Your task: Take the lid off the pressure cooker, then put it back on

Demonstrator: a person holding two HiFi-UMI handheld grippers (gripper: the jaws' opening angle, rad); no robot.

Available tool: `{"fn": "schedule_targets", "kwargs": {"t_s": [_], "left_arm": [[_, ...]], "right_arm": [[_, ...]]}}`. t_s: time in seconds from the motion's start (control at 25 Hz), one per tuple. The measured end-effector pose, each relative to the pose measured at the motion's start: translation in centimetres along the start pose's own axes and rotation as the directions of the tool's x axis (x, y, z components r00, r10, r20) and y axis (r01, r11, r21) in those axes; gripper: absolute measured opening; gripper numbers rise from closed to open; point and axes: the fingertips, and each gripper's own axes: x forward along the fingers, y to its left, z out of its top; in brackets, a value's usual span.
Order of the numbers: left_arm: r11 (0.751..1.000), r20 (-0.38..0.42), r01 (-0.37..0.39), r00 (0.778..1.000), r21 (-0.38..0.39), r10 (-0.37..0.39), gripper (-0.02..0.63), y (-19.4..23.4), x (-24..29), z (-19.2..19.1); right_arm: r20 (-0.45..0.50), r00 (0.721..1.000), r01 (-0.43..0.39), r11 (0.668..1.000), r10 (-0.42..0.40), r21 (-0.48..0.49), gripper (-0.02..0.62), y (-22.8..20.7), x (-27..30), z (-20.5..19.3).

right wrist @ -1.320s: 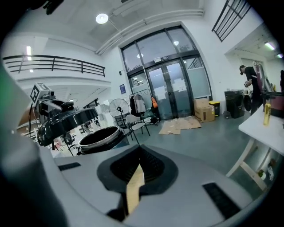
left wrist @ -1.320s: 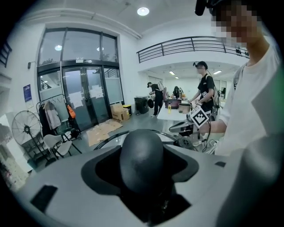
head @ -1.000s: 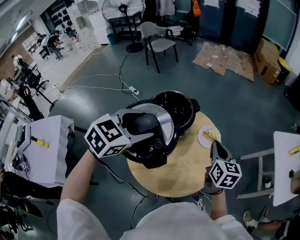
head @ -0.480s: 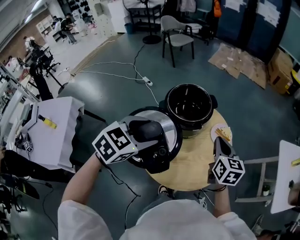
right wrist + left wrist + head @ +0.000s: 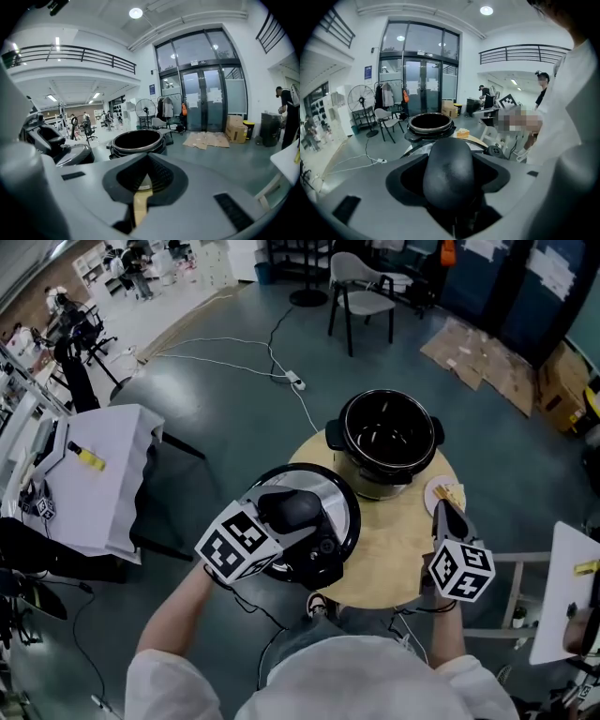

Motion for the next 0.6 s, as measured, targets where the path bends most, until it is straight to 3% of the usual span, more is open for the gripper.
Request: {"fn": "schedule_targets", "kwargs": {"t_s": [0.36,0.6], "left_arm": [[0.982,0.001,-0.068,0.998,-0.175,0.069,0.275,-0.7,3.0,-3.9],[0.974,-0.038,-0.109,0.994,-0.196,0.104,0.275,-1.5,5.3,-5.5]], "right_arm": [[-0.039,0.999,0.034,0.999,-0.034,-0.004,0.0,-1.0,-0.3,-1.8],[-0.064,0.996,0.056,0.998,-0.055,0.015,0.0,-1.8,-0.8,-3.5]]}}
